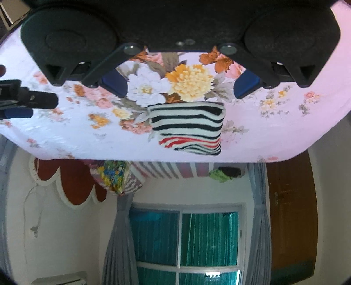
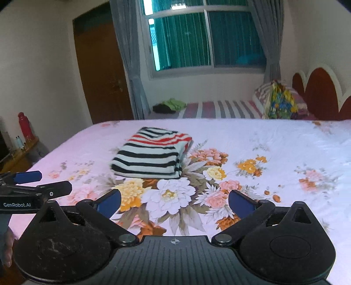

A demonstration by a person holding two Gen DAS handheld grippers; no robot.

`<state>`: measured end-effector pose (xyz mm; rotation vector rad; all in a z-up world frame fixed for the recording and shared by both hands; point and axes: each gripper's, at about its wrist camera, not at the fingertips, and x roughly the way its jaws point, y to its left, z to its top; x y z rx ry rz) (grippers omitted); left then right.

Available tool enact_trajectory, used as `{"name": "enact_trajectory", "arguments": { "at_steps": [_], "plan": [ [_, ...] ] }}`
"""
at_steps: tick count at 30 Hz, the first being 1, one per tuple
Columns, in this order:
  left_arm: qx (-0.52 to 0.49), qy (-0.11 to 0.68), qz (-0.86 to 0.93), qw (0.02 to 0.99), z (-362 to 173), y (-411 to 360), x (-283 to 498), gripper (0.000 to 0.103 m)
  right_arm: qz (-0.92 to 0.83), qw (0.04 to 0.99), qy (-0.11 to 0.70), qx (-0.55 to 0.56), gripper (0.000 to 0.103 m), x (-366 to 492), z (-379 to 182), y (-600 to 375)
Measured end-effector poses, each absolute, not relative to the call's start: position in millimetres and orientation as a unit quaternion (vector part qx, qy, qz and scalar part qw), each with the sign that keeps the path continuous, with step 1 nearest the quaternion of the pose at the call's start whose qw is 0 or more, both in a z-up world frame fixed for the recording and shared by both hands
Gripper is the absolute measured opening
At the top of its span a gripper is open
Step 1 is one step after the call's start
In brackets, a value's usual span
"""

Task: Fold small clothes

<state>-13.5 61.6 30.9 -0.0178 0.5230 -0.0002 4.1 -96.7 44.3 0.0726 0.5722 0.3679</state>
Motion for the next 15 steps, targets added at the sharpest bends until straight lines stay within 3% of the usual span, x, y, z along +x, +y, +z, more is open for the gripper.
{"name": "enact_trajectory", "arguments": {
  "at_steps": [15],
  "plan": [
    [-0.021,0.229,0.0,0.973,61,68,-61,0.102,0.206,0.947,0.242,0.032,0.103,-34,83,-91]
  ]
}}
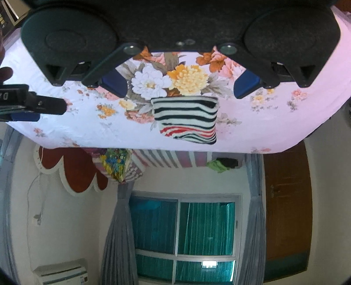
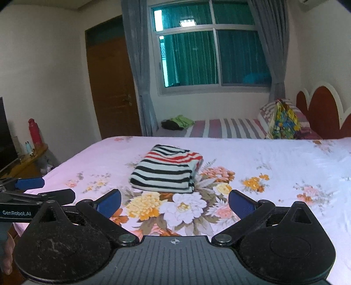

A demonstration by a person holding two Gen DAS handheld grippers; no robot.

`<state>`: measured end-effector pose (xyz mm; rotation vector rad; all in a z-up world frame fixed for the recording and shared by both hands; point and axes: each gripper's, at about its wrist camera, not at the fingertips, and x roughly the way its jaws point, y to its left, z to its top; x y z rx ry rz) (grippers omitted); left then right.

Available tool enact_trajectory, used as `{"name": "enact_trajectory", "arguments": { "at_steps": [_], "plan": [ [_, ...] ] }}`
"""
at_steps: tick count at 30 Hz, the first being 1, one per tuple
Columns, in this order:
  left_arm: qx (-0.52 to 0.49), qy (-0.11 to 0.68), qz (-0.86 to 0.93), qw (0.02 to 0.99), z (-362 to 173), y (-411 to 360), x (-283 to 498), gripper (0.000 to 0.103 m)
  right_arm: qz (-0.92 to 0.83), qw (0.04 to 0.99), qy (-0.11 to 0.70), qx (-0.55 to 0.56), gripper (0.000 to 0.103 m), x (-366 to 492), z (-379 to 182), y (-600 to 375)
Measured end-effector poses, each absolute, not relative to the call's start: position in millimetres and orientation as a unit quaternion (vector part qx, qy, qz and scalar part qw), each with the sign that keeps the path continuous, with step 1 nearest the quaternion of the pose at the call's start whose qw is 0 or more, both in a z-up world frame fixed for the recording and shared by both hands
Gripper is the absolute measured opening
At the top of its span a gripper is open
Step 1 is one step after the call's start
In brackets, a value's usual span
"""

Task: Fold small clothes

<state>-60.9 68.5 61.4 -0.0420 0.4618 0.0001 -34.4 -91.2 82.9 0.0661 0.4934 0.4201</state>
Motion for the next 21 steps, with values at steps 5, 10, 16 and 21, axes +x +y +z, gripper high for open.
{"name": "enact_trajectory", "arguments": {
  "at_steps": [5,10,16,21],
  "plan": [
    [-0.015,0.22,0.002,0.975,62,72,-64,0.102,0.214,0.945,0.245,0.026,0.103,-32,82,-86],
    [-0.017,0.216,0.009,0.976,62,75,-61,0.102,0.216,0.944,0.247,0.027,0.103,-27,79,-86],
    [-0.016,0.215,0.009,0.976,62,76,-59,0.102,0.213,0.944,0.25,0.032,0.103,-22,76,-89],
    [-0.011,0.217,0.006,0.976,61,73,-56,0.102,0.211,0.944,0.252,0.034,0.103,-21,74,-95]
  ]
}}
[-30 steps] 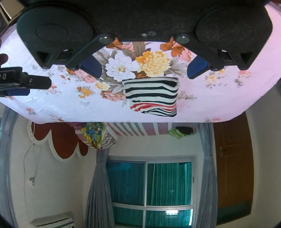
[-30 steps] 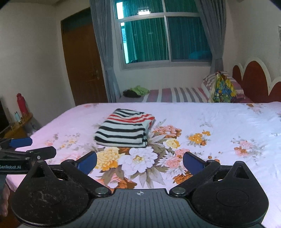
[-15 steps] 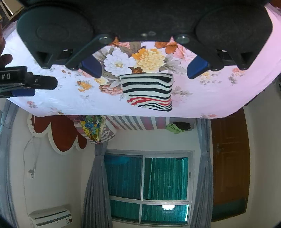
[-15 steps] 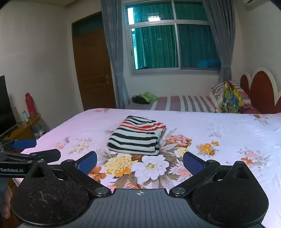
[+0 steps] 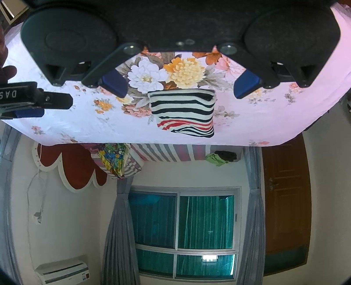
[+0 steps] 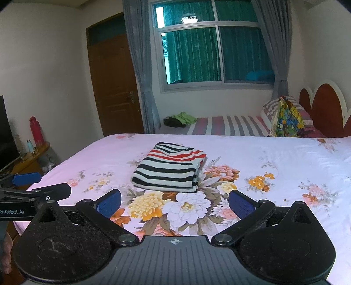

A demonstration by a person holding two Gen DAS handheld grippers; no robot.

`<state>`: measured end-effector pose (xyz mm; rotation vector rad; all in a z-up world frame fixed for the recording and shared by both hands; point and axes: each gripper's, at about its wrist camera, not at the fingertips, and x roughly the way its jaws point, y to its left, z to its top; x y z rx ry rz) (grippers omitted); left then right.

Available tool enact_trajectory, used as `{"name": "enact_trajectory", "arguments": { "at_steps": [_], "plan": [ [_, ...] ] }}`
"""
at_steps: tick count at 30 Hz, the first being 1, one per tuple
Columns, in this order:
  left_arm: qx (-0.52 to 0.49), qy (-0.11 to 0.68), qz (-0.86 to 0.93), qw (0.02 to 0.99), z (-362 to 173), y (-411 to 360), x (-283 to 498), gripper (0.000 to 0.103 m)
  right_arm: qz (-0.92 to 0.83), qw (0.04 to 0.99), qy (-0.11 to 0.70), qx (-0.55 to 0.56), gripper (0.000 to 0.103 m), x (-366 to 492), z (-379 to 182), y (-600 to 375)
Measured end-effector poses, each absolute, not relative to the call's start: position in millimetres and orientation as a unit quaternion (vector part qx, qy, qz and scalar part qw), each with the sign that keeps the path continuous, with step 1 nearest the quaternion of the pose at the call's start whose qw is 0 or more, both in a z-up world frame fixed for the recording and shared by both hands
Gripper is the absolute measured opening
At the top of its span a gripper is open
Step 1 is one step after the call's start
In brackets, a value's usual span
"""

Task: Fold small clothes

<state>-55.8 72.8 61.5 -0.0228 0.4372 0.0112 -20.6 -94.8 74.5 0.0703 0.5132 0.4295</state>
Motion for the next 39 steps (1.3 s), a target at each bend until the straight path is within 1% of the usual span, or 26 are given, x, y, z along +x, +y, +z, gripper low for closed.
{"name": "enact_trajectory", "arguments": {
  "at_steps": [39],
  "plan": [
    [0.001,0.21,-0.004,0.978,61,63,-56,0.102,0.204,0.943,0.261,0.034,0.103,-25,71,-110]
  ]
}}
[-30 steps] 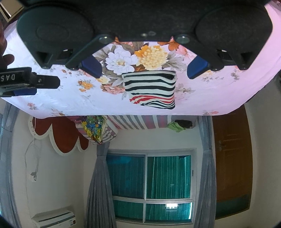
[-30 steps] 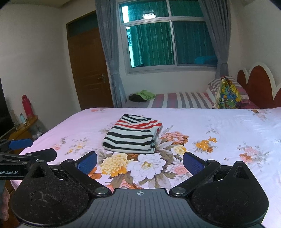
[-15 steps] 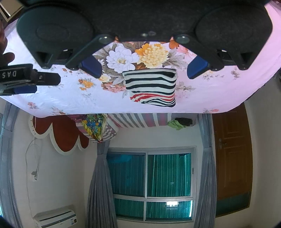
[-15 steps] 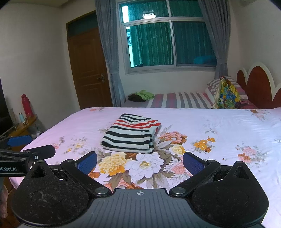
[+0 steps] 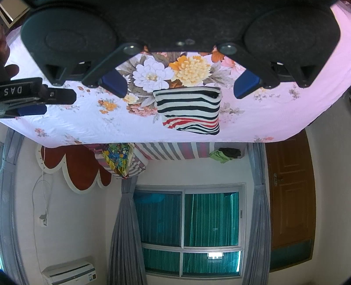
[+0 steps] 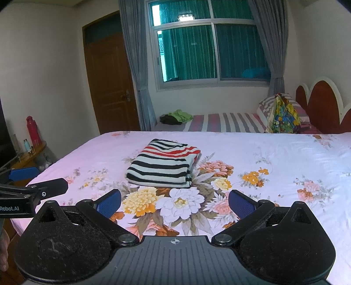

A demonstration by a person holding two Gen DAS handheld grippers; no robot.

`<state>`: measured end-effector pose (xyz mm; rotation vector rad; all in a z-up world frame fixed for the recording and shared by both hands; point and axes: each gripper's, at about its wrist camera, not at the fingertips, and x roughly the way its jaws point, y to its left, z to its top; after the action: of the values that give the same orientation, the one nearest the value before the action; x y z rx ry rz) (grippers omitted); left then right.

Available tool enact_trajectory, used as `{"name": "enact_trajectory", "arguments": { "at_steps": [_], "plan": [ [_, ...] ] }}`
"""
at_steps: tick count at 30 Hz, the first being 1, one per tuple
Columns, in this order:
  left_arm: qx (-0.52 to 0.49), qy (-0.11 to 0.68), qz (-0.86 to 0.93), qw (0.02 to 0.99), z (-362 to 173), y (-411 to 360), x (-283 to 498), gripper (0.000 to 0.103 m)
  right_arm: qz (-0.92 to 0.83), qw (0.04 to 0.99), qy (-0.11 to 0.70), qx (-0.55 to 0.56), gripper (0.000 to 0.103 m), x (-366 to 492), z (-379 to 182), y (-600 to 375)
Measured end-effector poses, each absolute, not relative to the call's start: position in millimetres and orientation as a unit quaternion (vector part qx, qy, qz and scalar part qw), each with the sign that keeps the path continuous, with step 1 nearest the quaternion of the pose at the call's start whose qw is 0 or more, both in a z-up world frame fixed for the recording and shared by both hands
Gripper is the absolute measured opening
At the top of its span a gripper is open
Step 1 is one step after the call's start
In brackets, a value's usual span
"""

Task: Fold small clothes

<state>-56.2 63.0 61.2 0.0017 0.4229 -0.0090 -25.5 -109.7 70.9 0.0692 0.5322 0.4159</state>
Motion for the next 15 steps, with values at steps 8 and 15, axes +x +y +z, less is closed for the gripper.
{"name": "enact_trajectory", "arguments": {
  "at_steps": [8,15],
  "plan": [
    [-0.001,0.211,-0.001,0.978,61.8,65.0,-59.0,0.102,0.207,0.942,0.263,0.033,0.103,-24.2,69.1,-108.9],
    [-0.012,0.207,-0.004,0.978,61.7,67.5,-59.5,0.102,0.209,0.941,0.264,0.032,0.103,-24.1,68.3,-110.6]
  ]
}}
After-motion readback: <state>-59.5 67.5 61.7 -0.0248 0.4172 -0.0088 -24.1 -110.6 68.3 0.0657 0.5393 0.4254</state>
